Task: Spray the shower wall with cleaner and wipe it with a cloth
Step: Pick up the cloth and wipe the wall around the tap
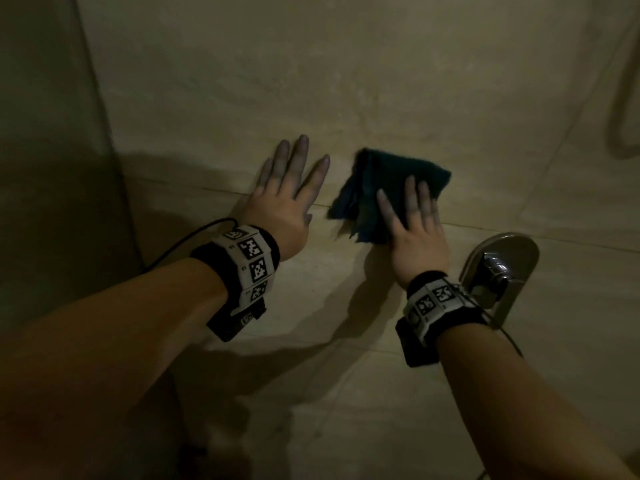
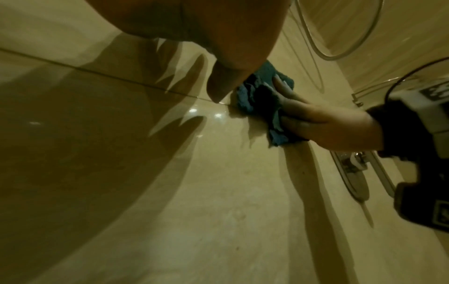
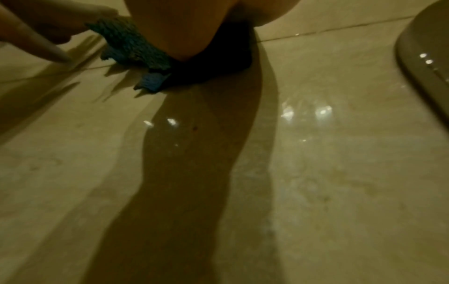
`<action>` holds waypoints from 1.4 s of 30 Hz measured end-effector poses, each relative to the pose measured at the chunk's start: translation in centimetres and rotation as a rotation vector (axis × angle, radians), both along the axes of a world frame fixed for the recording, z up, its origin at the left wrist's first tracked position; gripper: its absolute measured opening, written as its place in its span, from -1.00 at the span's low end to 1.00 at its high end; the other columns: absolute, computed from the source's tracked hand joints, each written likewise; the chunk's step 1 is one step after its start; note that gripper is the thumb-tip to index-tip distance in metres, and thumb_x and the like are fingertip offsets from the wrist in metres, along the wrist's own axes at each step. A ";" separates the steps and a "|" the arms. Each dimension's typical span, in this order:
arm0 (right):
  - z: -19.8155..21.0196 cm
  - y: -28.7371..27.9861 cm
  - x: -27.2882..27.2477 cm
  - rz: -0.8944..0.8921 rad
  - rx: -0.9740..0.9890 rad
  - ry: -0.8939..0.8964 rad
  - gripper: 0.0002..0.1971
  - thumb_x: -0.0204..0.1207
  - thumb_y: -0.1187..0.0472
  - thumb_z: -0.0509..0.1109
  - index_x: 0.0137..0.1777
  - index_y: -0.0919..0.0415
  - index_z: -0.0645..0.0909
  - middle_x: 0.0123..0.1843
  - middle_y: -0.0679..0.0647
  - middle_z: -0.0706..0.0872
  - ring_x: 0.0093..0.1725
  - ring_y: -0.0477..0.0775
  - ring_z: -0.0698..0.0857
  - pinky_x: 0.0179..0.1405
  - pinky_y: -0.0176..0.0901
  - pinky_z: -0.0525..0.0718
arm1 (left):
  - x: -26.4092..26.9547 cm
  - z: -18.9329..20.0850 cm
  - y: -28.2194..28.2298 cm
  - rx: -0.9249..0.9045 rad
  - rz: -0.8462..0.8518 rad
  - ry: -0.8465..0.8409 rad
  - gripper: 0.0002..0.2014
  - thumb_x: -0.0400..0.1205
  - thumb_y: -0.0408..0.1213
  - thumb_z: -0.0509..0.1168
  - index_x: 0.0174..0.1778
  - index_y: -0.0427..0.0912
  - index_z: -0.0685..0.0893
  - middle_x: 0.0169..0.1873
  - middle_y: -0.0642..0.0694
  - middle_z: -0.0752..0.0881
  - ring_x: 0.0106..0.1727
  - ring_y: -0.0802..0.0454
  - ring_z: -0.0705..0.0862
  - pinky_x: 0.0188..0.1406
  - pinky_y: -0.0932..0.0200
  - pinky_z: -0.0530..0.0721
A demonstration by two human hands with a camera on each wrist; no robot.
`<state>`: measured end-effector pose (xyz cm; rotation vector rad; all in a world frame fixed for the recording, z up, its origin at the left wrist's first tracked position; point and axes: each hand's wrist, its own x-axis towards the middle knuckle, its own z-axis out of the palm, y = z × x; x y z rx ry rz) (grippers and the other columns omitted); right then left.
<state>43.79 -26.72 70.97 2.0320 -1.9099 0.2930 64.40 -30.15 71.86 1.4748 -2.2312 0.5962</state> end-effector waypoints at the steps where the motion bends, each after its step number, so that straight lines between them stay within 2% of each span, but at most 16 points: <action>1: 0.4 0.0 -0.4 0.000 -0.016 0.000 -0.26 0.72 0.19 0.02 0.39 -0.25 -0.59 0.39 -0.04 -0.71 0.46 -0.08 -0.58 0.52 -0.08 -0.52 | -0.3 0.1 0.0 -0.006 -0.010 0.003 -0.22 0.70 -0.14 0.08 0.63 -0.06 -0.38 0.63 -0.25 -0.39 0.65 -0.28 -0.34 0.65 -0.12 -0.24; 3: 0.5 0.1 -1.2 0.012 -0.026 -0.006 -0.25 0.72 0.16 0.03 0.40 -0.24 -0.60 0.40 -0.05 -0.71 0.46 -0.08 -0.60 0.47 -0.14 -0.65 | -0.8 0.2 0.0 -0.006 -0.018 0.003 -0.22 0.70 -0.15 0.07 0.63 -0.05 -0.37 0.63 -0.23 -0.39 0.65 -0.27 -0.35 0.64 -0.11 -0.25; 6: -0.9 0.3 -2.1 -0.003 -0.008 -0.058 -0.23 0.73 0.17 0.04 0.39 -0.26 -0.61 0.36 -0.09 -0.77 0.36 -0.06 -0.75 0.25 -0.29 -0.83 | -1.5 0.3 -0.2 0.025 -0.004 -0.031 -0.24 0.71 -0.18 0.04 0.62 -0.04 -0.41 0.62 -0.21 -0.43 0.64 -0.26 -0.39 0.63 -0.10 -0.29; 8: -2.6 0.6 -2.5 -0.026 0.046 -0.071 -0.21 0.73 0.21 0.04 0.37 -0.27 -0.63 0.33 -0.09 -0.80 0.31 -0.04 -0.79 0.34 -0.21 -0.77 | -2.2 0.0 -0.4 0.046 0.023 -0.101 -0.24 0.72 -0.16 0.02 0.61 -0.03 -0.45 0.60 -0.22 -0.48 0.63 -0.27 -0.41 0.63 -0.11 -0.30; 11: -5.2 1.1 -2.9 -0.060 0.164 -0.055 -0.19 0.70 0.29 0.01 0.35 -0.24 -0.67 0.25 -0.07 -0.86 0.37 0.02 -0.71 0.45 -0.06 -0.58 | -3.5 -0.7 -0.5 0.062 0.075 -0.126 -0.20 0.72 -0.04 0.01 0.58 -0.07 -0.50 0.58 -0.26 -0.50 0.62 -0.32 -0.42 0.62 -0.16 -0.31; 14: -6.2 1.1 -3.1 -0.065 0.166 -0.055 -0.21 0.70 0.26 0.01 0.35 -0.20 -0.68 0.25 -0.03 -0.86 0.39 0.04 -0.69 0.48 -0.02 -0.55 | -4.2 -1.0 -0.6 0.053 0.128 -0.140 -0.11 0.67 0.15 0.02 0.56 -0.10 -0.54 0.57 -0.28 -0.50 0.62 -0.34 -0.41 0.61 -0.17 -0.32; 17: -6.1 0.9 -3.1 -0.062 0.166 -0.081 -0.19 0.69 0.27 0.02 0.36 -0.21 -0.67 0.30 -0.02 -0.81 0.41 0.02 -0.66 0.49 -0.02 -0.54 | -3.8 -1.4 -0.8 0.016 0.092 -0.132 -0.03 0.62 0.23 0.08 0.56 -0.11 -0.53 0.60 -0.30 -0.45 0.63 -0.36 -0.36 0.62 -0.18 -0.29; 20: -5.4 0.2 -3.7 -0.033 0.040 -0.139 -0.25 0.72 0.21 0.01 0.39 -0.23 -0.61 0.35 -0.05 -0.76 0.45 -0.04 -0.61 0.50 -0.06 -0.53 | -3.2 -2.0 -1.2 -0.048 0.045 -0.130 0.00 0.59 0.22 0.15 0.53 -0.10 -0.52 0.63 -0.32 -0.35 0.65 -0.39 -0.28 0.62 -0.20 -0.24; 22: -4.3 -0.5 -4.3 -0.015 -0.082 -0.186 -0.33 0.74 0.09 -0.01 0.46 -0.16 -0.54 0.49 -0.02 -0.64 0.52 -0.02 -0.54 0.52 -0.07 -0.50 | -2.9 -2.3 -1.2 -0.044 0.050 -0.161 -0.01 0.60 0.22 0.13 0.52 -0.09 -0.54 0.63 -0.32 -0.35 0.64 -0.39 -0.27 0.62 -0.21 -0.23; 24: -2.9 -1.0 -4.9 -0.045 -0.180 -0.193 -0.37 0.74 0.01 -0.03 0.57 -0.09 -0.43 0.65 0.12 -0.45 0.64 0.11 -0.41 0.55 -0.06 -0.46 | -2.9 -2.4 -1.2 -0.020 0.044 -0.165 -0.02 0.61 0.21 0.13 0.52 -0.08 -0.55 0.62 -0.31 -0.36 0.64 -0.38 -0.29 0.62 -0.20 -0.23; 26: -2.0 -1.3 -5.4 -0.074 -0.232 -0.182 -0.38 0.73 -0.02 -0.05 0.62 -0.07 -0.35 0.69 0.22 -0.34 0.68 0.22 -0.31 0.56 -0.05 -0.44 | -2.8 -2.4 -1.1 -0.018 0.043 -0.167 -0.02 0.61 0.20 0.13 0.51 -0.06 -0.56 0.62 -0.29 -0.38 0.64 -0.37 -0.30 0.63 -0.19 -0.23; 31: -3.0 -1.3 -5.0 -0.096 -0.268 -0.195 -0.37 0.73 0.00 -0.04 0.62 -0.01 -0.36 0.69 0.28 -0.30 0.68 0.28 -0.29 0.56 -0.02 -0.43 | -3.0 -2.3 -0.5 0.005 0.077 -0.174 0.00 0.60 0.12 0.19 0.58 -0.06 -0.50 0.61 -0.29 -0.41 0.64 -0.35 -0.32 0.63 -0.18 -0.24; 35: -4.9 -0.8 -4.7 -0.104 -0.172 -0.227 -0.36 0.73 -0.02 -0.06 0.52 -0.04 -0.50 0.68 0.25 -0.39 0.67 0.26 -0.35 0.57 0.00 -0.44 | -3.6 -2.3 0.3 0.042 0.096 -0.188 -0.05 0.63 0.04 0.15 0.58 -0.05 -0.51 0.58 -0.30 -0.49 0.63 -0.33 -0.38 0.63 -0.16 -0.27; 37: -5.0 -0.6 -4.6 -0.118 -0.136 -0.247 -0.36 0.73 -0.03 -0.07 0.52 -0.06 -0.52 0.67 0.23 -0.43 0.66 0.24 -0.38 0.59 0.02 -0.40 | -3.9 -2.4 0.5 0.075 0.073 -0.212 -0.07 0.64 0.00 0.13 0.53 -0.03 -0.57 0.51 -0.26 -0.61 0.62 -0.31 -0.42 0.62 -0.16 -0.30; 40: -3.6 -0.6 -4.7 -0.119 -0.180 -0.268 -0.36 0.73 -0.01 -0.06 0.61 -0.05 -0.42 0.67 0.22 -0.41 0.67 0.24 -0.36 0.63 0.04 -0.34 | -4.2 -2.0 0.9 0.112 0.047 -0.258 -0.11 0.67 -0.02 0.08 0.48 -0.04 -0.61 0.29 -0.19 -0.79 0.60 -0.29 -0.48 0.60 -0.15 -0.37; 42: -1.8 -0.8 -5.1 -0.128 -0.262 -0.278 -0.37 0.73 0.01 -0.05 0.65 -0.02 -0.33 0.68 0.23 -0.37 0.68 0.25 -0.32 0.65 0.04 -0.30 | -4.5 -1.3 1.2 0.106 0.028 -0.283 -0.14 0.68 -0.02 0.06 0.56 -0.02 -0.53 0.28 -0.17 -0.79 0.60 -0.28 -0.48 0.60 -0.15 -0.38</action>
